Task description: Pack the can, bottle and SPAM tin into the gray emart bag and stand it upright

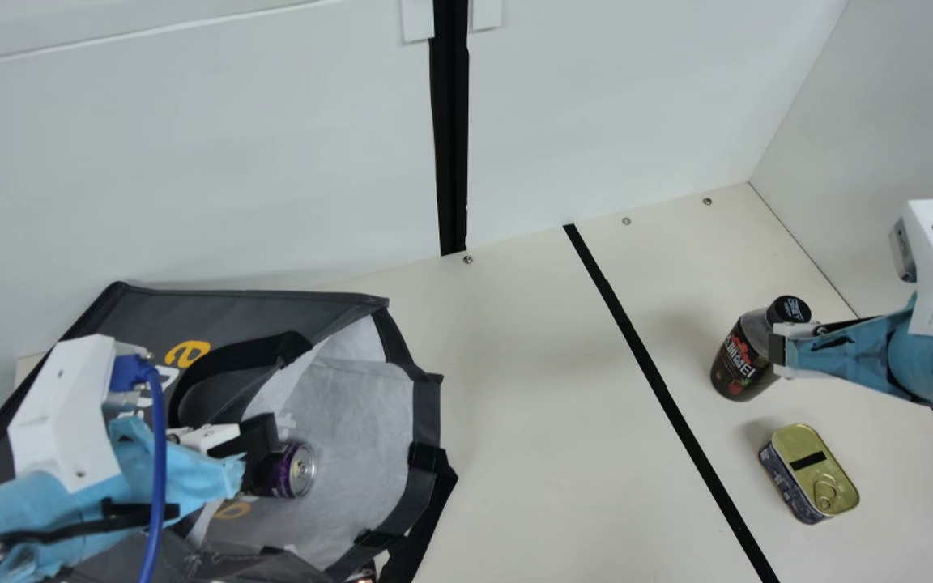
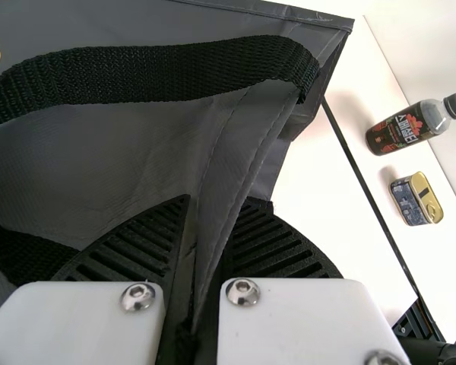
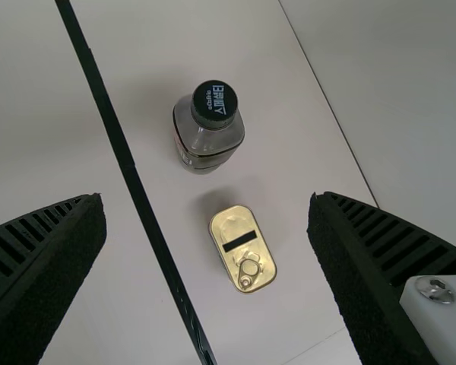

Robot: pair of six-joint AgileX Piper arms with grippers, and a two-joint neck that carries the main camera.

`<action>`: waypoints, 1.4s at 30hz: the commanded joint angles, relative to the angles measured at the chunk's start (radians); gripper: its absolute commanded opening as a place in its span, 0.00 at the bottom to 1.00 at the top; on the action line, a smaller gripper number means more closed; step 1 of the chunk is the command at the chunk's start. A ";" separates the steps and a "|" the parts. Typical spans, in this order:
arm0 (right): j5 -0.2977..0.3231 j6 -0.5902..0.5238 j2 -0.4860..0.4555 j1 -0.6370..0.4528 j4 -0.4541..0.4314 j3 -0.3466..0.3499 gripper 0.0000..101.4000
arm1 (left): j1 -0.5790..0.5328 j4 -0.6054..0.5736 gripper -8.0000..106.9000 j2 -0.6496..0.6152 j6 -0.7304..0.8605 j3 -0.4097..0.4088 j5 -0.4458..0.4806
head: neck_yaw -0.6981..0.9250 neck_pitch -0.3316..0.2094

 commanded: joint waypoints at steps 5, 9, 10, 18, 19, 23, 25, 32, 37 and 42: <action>0.000 0.003 0.032 -0.006 0.009 -0.015 0.94 | 0.000 0.000 0.00 0.000 0.000 0.000 0.000 | -0.001 -0.023; 0.000 0.004 0.055 -0.010 0.014 -0.029 0.94 | 0.000 0.000 0.00 0.000 0.000 0.000 0.000 | -0.001 -0.023; 0.000 0.004 0.062 -0.012 0.015 -0.033 0.94 | 0.000 0.000 0.00 0.000 0.000 0.000 0.000 | -0.001 -0.023; 0.000 0.000 0.114 -0.023 0.025 -0.068 0.94 | 0.000 0.000 0.00 0.000 0.000 0.000 0.000 | -0.001 -0.023; 0.000 -0.001 0.121 -0.024 0.027 -0.072 0.94 | 0.000 0.000 0.00 0.000 0.000 0.000 0.000 | -0.001 -0.023; 0.000 -0.006 0.150 -0.031 0.034 -0.090 0.94 | 0.000 0.000 0.00 0.000 0.000 0.000 0.000 | -0.001 -0.023; 0.000 -0.008 0.165 -0.034 0.037 -0.099 0.94 | 0.000 0.000 0.00 0.000 0.000 0.000 0.000 | -0.001 -0.023; 0.000 -0.016 0.219 -0.044 0.046 -0.131 0.94 | 0.000 0.000 0.00 0.000 0.000 0.000 0.000 | -0.001 -0.023; 0.000 -0.026 0.259 -0.056 0.054 -0.150 0.94 | 0.000 0.000 0.00 0.000 0.000 0.000 0.000 | -0.001 -0.023; 0.000 -0.038 0.298 -0.070 0.062 -0.170 0.94 | 0.000 0.000 0.00 0.000 0.000 0.000 0.000 | -0.001 -0.023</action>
